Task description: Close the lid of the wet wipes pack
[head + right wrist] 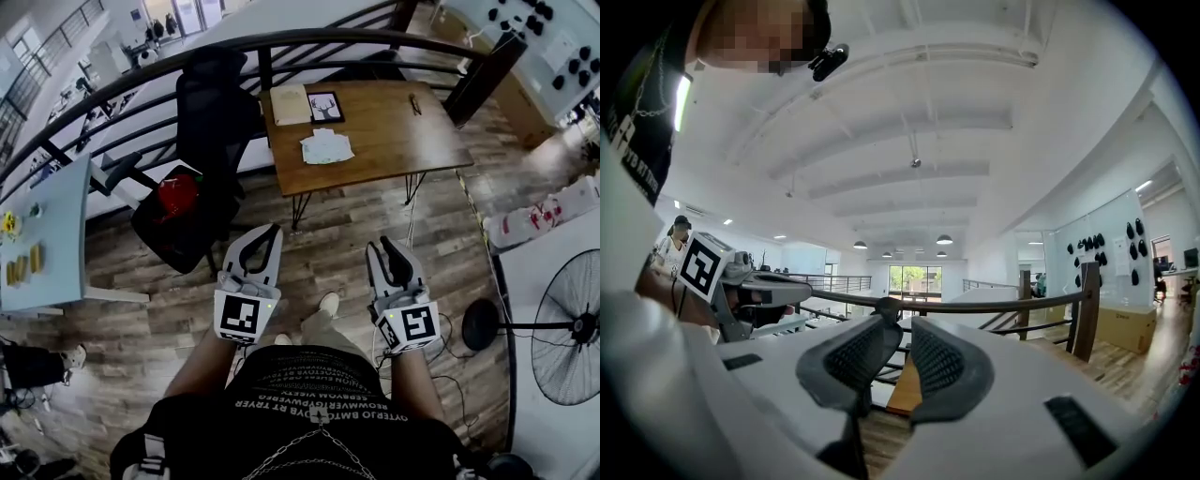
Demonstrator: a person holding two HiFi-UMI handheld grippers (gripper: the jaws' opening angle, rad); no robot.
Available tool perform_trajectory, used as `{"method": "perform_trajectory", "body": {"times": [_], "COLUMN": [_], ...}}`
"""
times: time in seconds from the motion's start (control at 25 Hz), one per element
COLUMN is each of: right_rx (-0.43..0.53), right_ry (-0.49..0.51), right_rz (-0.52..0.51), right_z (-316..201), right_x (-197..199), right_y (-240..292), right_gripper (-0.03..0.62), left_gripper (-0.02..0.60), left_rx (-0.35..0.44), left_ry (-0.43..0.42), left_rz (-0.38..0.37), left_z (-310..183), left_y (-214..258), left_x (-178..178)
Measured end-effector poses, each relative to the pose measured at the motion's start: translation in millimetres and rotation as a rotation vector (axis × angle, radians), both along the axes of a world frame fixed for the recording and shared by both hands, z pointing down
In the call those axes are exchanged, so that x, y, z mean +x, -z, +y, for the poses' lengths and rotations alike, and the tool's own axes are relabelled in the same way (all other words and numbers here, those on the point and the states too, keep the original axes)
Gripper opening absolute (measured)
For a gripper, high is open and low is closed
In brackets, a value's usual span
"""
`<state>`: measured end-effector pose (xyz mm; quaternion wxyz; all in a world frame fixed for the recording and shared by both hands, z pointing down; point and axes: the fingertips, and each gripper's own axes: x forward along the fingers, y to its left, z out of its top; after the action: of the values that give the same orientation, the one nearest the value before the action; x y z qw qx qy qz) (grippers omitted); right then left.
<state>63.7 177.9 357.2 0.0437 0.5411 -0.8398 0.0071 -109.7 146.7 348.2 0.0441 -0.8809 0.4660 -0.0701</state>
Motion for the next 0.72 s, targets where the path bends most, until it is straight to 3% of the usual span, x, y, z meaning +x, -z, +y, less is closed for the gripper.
{"method": "perform_trajectory", "body": {"times": [0.24, 0.72], "right_rx": [-0.024, -0.072], "right_ry": [0.021, 0.061], "right_rz": [0.015, 0.014], "right_z": [-25, -72], "right_x": [18, 28], "right_y": [-9, -33], "right_gripper": [0.100, 0.100], "left_gripper": [0.028, 0.028], "left_rx": [-0.012, -0.073], "left_ry": [0.005, 0.046], "left_rz": [0.000, -0.027], "left_z": [-23, -67], "left_y": [-9, -41], "left_x": [23, 30]}}
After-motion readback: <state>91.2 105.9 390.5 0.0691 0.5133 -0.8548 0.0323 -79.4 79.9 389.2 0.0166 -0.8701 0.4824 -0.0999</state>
